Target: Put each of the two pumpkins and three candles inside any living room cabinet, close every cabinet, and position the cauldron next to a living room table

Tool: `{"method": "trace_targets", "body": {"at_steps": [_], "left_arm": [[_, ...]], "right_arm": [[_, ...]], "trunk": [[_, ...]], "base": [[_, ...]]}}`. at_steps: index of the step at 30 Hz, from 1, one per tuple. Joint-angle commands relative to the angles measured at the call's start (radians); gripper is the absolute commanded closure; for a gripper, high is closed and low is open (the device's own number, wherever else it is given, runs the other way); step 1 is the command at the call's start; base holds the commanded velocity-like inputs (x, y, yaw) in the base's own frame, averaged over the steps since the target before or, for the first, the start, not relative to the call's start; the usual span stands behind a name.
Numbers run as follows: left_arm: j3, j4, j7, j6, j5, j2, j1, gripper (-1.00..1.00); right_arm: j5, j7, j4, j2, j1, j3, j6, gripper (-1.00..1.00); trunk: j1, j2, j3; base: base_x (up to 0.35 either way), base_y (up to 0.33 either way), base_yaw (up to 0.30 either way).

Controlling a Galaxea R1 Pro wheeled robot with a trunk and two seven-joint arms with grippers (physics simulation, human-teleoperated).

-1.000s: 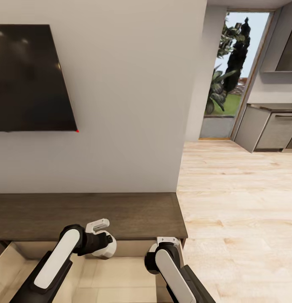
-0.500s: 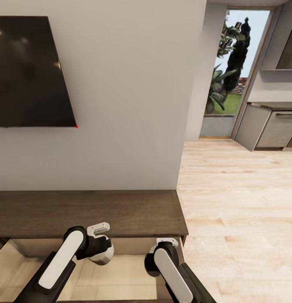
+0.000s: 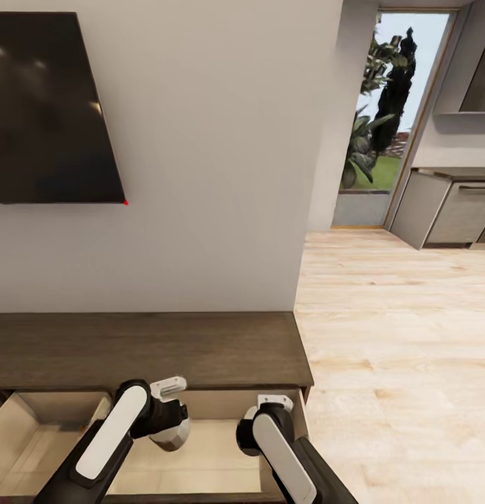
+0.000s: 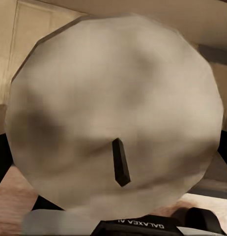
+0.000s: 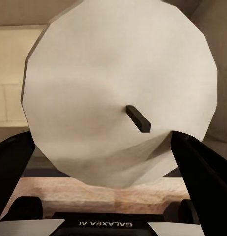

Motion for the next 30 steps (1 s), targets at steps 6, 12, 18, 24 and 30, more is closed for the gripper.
{"method": "trace_targets", "body": {"at_steps": [6,12,18,24,30], "left_arm": [[-0.002,0.055,0.003,0.003,-0.030,-0.018,-0.004,1.00],[-0.002,0.065,-0.002,0.003,-0.040,-0.019,-0.005,1.00],[-0.024,0.065,-0.006,-0.013,-0.045,-0.011,-0.014,1.00],[-0.021,0.067,-0.007,-0.031,-0.045,-0.002,-0.020,1.00],[-0.020,0.066,-0.007,-0.034,-0.045,0.001,-0.020,1.00]], "right_arm": [[-0.005,-0.005,-0.001,0.000,-0.001,0.024,-0.020,1.00],[-0.004,-0.005,-0.004,0.000,-0.001,0.025,-0.023,1.00],[-0.006,-0.006,0.002,0.000,-0.014,0.038,-0.010,1.00],[-0.013,-0.003,0.002,0.000,-0.035,0.014,-0.018,1.00],[-0.014,-0.002,0.002,0.000,-0.038,-0.006,-0.020,1.00]], "trunk": [[0.023,-0.043,-0.020],[0.046,-0.085,-0.039],[0.054,-0.099,-0.045],[0.054,-0.099,-0.045],[0.054,-0.099,-0.045]], "base": [[0.000,0.000,0.000],[0.000,0.000,0.000],[0.000,0.000,0.000],[0.000,0.000,0.000],[0.000,0.000,0.000]]}}
